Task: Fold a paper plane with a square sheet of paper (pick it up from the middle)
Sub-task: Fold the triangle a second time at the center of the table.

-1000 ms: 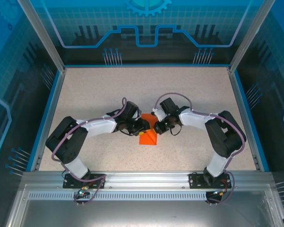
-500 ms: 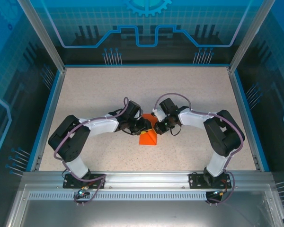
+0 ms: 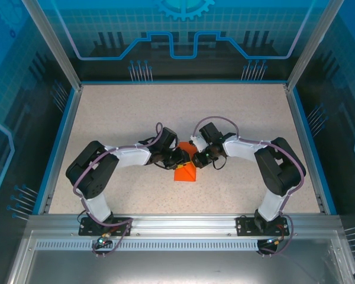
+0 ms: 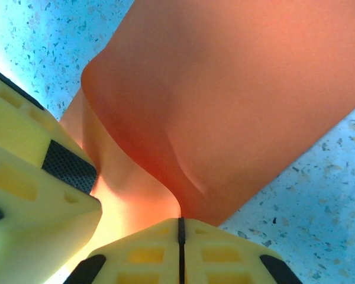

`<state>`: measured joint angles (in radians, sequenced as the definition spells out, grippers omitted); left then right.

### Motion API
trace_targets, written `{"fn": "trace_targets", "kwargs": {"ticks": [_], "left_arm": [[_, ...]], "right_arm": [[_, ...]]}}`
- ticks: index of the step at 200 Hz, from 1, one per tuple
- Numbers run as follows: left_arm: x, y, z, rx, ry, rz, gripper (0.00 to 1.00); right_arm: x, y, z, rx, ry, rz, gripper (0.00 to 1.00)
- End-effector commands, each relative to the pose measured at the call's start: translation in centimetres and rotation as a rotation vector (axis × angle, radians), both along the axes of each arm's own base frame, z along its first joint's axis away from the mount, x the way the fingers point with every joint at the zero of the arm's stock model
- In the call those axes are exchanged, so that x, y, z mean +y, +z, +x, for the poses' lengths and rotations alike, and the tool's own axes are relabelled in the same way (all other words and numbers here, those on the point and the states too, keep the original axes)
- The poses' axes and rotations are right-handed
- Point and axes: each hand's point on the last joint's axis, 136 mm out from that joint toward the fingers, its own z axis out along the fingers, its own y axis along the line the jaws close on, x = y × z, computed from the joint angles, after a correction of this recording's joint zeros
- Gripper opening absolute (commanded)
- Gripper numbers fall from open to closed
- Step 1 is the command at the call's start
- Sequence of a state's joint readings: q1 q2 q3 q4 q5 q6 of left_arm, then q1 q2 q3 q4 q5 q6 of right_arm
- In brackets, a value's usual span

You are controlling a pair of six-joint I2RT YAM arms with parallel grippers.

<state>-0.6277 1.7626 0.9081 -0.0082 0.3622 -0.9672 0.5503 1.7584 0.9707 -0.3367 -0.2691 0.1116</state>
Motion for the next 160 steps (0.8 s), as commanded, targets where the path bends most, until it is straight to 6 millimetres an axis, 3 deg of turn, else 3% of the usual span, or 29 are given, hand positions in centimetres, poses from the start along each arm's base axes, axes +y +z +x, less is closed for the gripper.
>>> {"fn": "trace_targets", "kwargs": {"ticks": [1, 41, 62, 88, 110, 160], "left_arm": [[-0.2, -0.3, 0.3, -0.012, 0.016, 0.003, 0.31], [0.0, -0.4, 0.3, -0.014, 0.026, 0.006, 0.31], [0.0, -0.3, 0.3, -0.015, 0.025, 0.005, 0.31], [0.0, -0.3, 0.3, -0.016, 0.025, 0.005, 0.30], [0.0, -0.4, 0.3, -0.014, 0.021, 0.005, 0.31], [-0.1, -0.2, 0.2, -0.017, 0.016, 0.005, 0.31]], "right_arm": [[0.0, 1.3, 0.6, 0.004, -0.039, 0.068, 0.12], [0.6, 3.8, 0.1, 0.067, -0.080, 0.289, 0.28], [0.4, 2.9, -1.3, 0.135, -0.102, 0.334, 0.37], [0.5, 2.4, -1.9, 0.167, -0.116, 0.367, 0.41], [0.7, 2.3, -2.2, 0.178, -0.127, 0.397, 0.41], [0.1, 1.5, -1.6, 0.165, -0.180, 0.372, 0.21]]}}
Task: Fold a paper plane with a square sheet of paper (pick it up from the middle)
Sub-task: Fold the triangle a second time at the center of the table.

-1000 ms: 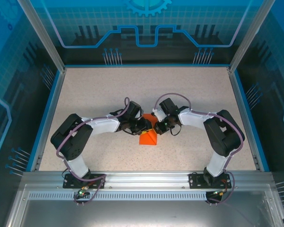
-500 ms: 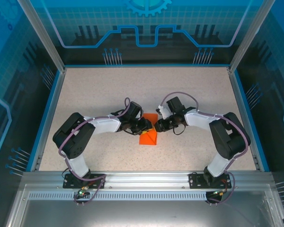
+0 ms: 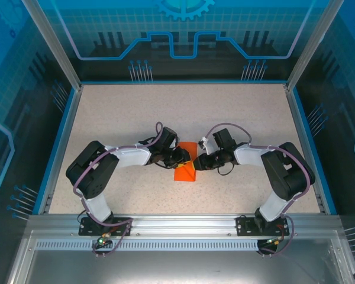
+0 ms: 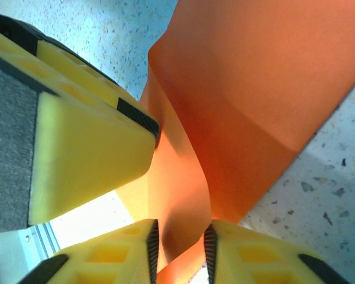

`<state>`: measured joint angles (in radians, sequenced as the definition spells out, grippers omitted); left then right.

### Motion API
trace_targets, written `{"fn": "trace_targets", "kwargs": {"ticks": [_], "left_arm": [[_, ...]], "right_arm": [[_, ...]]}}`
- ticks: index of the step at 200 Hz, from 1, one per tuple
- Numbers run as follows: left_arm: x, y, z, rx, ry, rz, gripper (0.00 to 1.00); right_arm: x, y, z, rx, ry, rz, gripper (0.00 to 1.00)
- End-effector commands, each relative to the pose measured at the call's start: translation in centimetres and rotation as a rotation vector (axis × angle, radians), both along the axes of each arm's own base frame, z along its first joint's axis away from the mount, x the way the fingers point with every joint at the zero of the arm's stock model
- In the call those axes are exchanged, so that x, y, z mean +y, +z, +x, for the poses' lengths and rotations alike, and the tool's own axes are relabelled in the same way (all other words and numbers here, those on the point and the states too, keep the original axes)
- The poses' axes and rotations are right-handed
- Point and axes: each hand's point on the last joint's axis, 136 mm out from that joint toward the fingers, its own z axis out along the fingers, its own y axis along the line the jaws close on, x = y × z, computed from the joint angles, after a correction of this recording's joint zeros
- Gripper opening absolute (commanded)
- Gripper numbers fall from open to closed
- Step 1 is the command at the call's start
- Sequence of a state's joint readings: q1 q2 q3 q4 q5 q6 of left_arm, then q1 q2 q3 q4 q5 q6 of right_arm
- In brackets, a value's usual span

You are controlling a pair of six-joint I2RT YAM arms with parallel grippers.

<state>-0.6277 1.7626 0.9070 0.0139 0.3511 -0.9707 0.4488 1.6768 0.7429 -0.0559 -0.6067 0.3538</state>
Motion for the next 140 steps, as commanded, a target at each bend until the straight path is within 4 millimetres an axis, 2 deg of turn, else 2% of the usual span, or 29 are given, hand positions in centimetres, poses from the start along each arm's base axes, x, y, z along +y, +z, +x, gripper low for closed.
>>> {"fn": "trace_targets", "kwargs": {"ticks": [1, 28, 53, 93, 140], "left_arm": [[0.0, -0.4, -0.2, 0.002, 0.006, 0.010, 0.31], [0.0, -0.1, -0.1, -0.004, 0.006, 0.008, 0.31], [0.0, 0.6, -0.1, -0.025, 0.004, 0.001, 0.33], [0.4, 1.9, 0.0, -0.067, 0.009, -0.004, 0.40], [1.3, 2.3, -0.2, -0.088, 0.032, 0.022, 0.44]], "right_arm": [[-0.2, 0.2, 0.8, -0.011, -0.035, 0.019, 0.21], [-0.4, 0.3, 1.3, -0.011, -0.044, 0.033, 0.11], [-0.6, 0.4, 1.6, -0.003, -0.031, 0.054, 0.06], [-0.6, 0.2, 1.8, 0.013, 0.005, 0.048, 0.05], [-0.2, 0.3, 2.0, 0.020, 0.039, 0.056, 0.07]]}}
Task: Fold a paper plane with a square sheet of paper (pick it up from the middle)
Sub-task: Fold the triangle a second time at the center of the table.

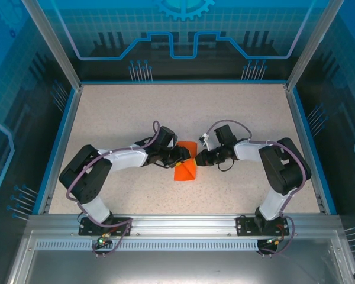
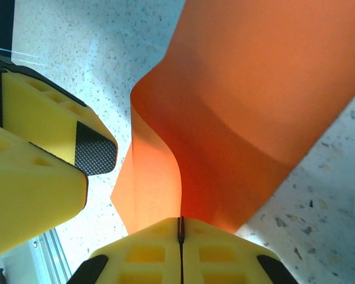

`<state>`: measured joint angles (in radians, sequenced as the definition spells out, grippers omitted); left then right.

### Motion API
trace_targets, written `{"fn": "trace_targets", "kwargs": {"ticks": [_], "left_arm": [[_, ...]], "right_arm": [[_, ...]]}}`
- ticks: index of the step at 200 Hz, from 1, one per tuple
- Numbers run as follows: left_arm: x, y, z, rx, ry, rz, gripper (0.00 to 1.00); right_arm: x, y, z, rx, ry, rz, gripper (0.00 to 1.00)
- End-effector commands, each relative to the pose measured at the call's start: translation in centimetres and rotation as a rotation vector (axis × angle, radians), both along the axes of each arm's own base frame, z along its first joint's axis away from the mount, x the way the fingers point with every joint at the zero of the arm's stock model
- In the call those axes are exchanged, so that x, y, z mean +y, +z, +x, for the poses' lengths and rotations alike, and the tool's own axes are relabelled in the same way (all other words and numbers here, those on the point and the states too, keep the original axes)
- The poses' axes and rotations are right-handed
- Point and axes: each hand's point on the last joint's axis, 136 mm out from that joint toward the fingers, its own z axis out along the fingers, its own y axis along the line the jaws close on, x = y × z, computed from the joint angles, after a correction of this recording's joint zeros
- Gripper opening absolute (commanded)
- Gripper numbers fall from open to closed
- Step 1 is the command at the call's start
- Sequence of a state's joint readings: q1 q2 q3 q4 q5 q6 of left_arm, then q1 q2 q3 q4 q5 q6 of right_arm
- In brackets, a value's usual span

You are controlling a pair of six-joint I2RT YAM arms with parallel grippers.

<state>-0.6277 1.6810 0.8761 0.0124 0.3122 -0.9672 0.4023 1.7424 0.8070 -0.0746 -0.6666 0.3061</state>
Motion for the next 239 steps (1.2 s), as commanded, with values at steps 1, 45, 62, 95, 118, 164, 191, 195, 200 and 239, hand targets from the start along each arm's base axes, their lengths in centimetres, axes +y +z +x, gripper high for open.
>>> {"fn": "trace_targets", "kwargs": {"ticks": [1, 45, 62, 95, 118, 164, 191, 195, 200, 239], "left_arm": [[0.6, 0.4, -0.3, -0.029, 0.011, 0.026, 0.44], [0.7, 0.6, -0.2, -0.029, 0.009, 0.030, 0.44], [0.6, 0.5, -0.3, -0.026, 0.006, 0.030, 0.44], [0.6, 0.4, -0.3, -0.023, 0.004, 0.032, 0.44], [0.6, 0.4, -0.3, -0.021, 0.005, 0.033, 0.44], [0.6, 0.4, -0.3, -0.018, 0.002, 0.033, 0.44], [0.6, 0.3, -0.5, -0.014, -0.001, 0.037, 0.44], [0.6, 0.3, -0.5, -0.013, -0.003, 0.037, 0.44], [0.6, 0.3, -0.5, -0.013, -0.003, 0.036, 0.44], [0.4, 0.1, -0.4, -0.004, -0.009, 0.032, 0.44]], "right_arm": [[-0.1, 0.2, 0.2, 0.017, 0.027, 0.017, 0.07], [0.2, 0.3, 0.0, 0.035, 0.056, 0.026, 0.09], [0.2, 0.2, -0.3, 0.039, 0.066, 0.018, 0.10], [-0.2, -0.3, 0.1, 0.048, 0.055, -0.025, 0.11], [0.3, -0.4, 0.0, 0.052, 0.069, -0.012, 0.11], [0.8, -1.1, 0.2, 0.064, 0.075, -0.028, 0.11], [0.6, -1.1, -0.1, 0.062, 0.071, -0.040, 0.11], [0.6, -1.1, -0.1, 0.063, 0.070, -0.041, 0.11], [0.5, -1.1, -0.2, 0.062, 0.069, -0.041, 0.12], [0.4, -0.7, -0.6, 0.058, 0.059, -0.037, 0.12]]}}
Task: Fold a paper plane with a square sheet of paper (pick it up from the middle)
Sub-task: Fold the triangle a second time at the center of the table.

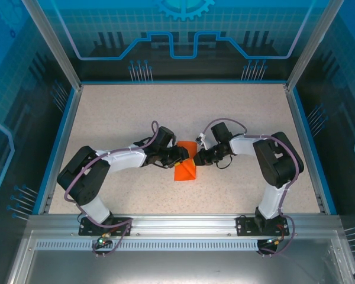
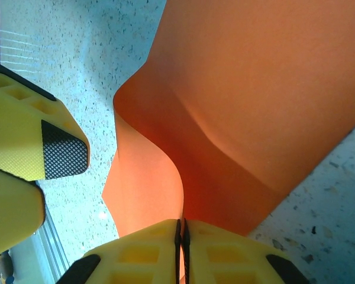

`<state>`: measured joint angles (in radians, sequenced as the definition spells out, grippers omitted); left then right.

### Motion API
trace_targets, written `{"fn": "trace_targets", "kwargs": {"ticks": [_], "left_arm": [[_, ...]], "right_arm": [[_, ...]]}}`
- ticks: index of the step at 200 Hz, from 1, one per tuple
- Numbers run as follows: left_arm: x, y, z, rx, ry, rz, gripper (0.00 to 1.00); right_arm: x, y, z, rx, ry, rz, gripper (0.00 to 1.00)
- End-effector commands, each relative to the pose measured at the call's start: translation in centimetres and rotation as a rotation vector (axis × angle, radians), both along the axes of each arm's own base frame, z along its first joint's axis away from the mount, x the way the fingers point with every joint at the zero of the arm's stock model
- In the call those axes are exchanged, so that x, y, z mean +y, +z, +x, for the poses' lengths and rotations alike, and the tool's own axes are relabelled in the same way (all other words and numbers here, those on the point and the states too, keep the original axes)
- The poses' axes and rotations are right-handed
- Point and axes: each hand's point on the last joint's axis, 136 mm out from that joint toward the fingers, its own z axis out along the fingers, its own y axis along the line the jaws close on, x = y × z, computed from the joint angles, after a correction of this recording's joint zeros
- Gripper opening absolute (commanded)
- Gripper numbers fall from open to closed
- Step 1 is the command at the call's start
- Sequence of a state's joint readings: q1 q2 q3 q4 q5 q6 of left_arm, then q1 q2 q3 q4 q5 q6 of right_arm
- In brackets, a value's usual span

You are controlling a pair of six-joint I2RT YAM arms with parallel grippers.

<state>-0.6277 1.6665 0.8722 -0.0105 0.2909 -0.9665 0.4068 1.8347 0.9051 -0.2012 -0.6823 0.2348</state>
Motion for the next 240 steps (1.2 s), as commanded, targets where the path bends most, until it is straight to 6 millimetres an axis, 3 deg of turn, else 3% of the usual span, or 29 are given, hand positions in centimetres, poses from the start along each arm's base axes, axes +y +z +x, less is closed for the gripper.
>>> {"fn": "trace_targets", "kwargs": {"ticks": [1, 99, 240], "left_arm": [[-0.1, 0.1, -0.3, -0.003, -0.022, 0.011, 0.44], [0.0, -0.2, -0.4, 0.022, -0.004, 0.017, 0.30], [-0.1, -0.5, -0.3, 0.029, 0.000, 0.018, 0.29]], "right_arm": [[0.0, 0.5, -0.6, -0.007, 0.001, -0.003, 0.12], [-0.3, -0.7, -1.1, 0.009, -0.019, -0.038, 0.12], [0.3, 0.1, -0.1, -0.015, -0.001, -0.021, 0.13]]}}
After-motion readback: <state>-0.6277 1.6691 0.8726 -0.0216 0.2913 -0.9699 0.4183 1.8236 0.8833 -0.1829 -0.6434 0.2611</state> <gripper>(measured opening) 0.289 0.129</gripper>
